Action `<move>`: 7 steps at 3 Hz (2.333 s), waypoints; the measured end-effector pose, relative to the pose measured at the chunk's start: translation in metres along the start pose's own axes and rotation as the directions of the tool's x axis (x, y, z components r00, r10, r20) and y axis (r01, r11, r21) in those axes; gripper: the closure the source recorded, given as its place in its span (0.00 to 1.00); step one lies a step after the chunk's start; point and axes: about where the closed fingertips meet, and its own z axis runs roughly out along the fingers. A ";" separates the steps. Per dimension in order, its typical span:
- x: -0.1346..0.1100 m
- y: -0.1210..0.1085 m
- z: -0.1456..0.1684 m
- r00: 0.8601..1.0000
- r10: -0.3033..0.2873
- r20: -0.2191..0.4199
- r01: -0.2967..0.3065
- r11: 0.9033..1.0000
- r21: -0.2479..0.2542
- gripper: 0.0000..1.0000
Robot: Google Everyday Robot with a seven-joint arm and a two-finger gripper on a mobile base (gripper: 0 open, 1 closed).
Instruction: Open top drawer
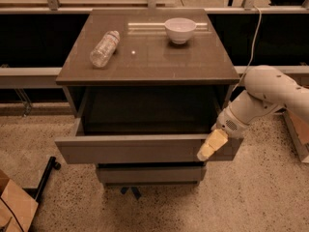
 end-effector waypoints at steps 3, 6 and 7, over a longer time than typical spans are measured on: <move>0.000 0.000 0.000 1.000 0.000 0.000 0.000 1.000 0.000 0.00; 0.015 0.004 0.001 1.000 0.022 -0.015 -0.022 1.000 -0.007 0.70; 0.015 0.004 0.001 1.000 0.022 -0.015 -0.022 1.000 -0.008 0.55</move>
Offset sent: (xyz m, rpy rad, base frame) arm -0.1119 -0.0526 0.0365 -0.2252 0.0722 0.1131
